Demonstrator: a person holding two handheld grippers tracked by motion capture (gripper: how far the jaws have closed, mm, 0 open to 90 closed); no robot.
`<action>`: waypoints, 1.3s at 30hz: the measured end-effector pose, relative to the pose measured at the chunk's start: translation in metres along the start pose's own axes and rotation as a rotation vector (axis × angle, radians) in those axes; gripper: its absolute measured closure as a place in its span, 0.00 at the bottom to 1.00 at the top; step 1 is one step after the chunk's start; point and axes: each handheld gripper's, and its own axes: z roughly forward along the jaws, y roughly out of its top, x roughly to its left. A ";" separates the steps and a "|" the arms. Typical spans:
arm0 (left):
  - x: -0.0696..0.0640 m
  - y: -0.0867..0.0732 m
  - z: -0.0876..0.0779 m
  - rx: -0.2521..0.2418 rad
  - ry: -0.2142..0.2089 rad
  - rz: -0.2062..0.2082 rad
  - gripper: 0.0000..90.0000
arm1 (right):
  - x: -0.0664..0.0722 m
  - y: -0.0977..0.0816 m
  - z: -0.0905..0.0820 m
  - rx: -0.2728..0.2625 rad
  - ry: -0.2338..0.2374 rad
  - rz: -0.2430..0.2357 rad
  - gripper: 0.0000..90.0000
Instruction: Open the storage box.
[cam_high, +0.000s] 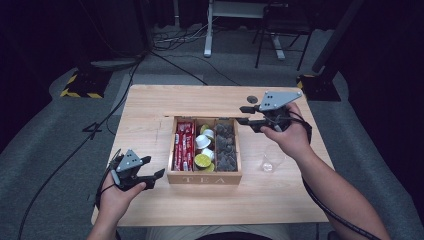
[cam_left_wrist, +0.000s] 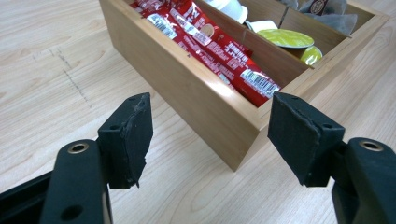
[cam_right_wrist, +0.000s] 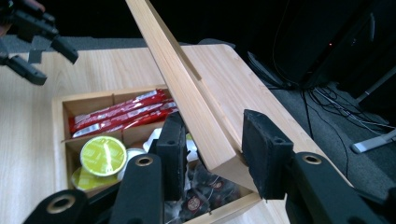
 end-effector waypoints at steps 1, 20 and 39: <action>0.001 -0.001 0.000 0.000 -0.002 -0.001 0.35 | -0.003 0.001 0.001 -0.003 -0.001 0.006 0.68; 0.009 0.001 0.011 0.003 -0.017 -0.009 0.35 | -0.064 0.024 0.018 -0.052 -0.086 0.108 0.68; 0.017 -0.003 0.010 0.003 -0.014 -0.043 0.34 | -0.113 0.034 0.051 -0.045 -0.180 0.252 0.59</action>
